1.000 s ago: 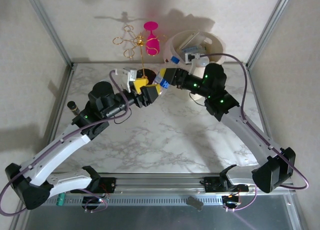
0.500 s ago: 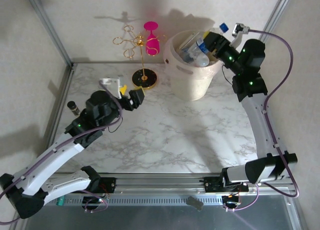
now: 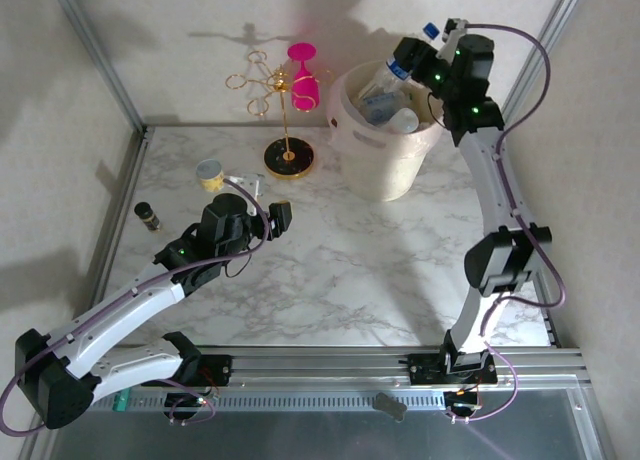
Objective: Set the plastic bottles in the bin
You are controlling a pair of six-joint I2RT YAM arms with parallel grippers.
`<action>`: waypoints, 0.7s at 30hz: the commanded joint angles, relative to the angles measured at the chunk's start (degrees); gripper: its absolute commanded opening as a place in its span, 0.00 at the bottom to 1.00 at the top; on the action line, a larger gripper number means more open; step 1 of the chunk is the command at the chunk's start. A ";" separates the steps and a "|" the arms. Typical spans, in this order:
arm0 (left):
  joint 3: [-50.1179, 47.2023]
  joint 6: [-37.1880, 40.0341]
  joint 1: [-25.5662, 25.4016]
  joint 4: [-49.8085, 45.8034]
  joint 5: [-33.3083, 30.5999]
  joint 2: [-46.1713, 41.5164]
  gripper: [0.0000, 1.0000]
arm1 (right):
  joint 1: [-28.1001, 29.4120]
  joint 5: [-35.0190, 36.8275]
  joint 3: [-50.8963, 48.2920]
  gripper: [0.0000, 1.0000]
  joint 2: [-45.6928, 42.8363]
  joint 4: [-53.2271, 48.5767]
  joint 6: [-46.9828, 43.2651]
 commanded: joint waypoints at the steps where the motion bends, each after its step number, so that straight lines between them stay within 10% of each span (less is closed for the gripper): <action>1: -1.00 1.21 -0.28 1.65 -0.86 -0.40 0.76 | 1.46 1.10 5.18 0.45 2.68 -3.46 -3.49; 21: -1.29 1.09 0.46 2.35 -0.17 0.60 0.76 | 6.59 1.56 10.50 0.45 14.42 -12.08 -10.31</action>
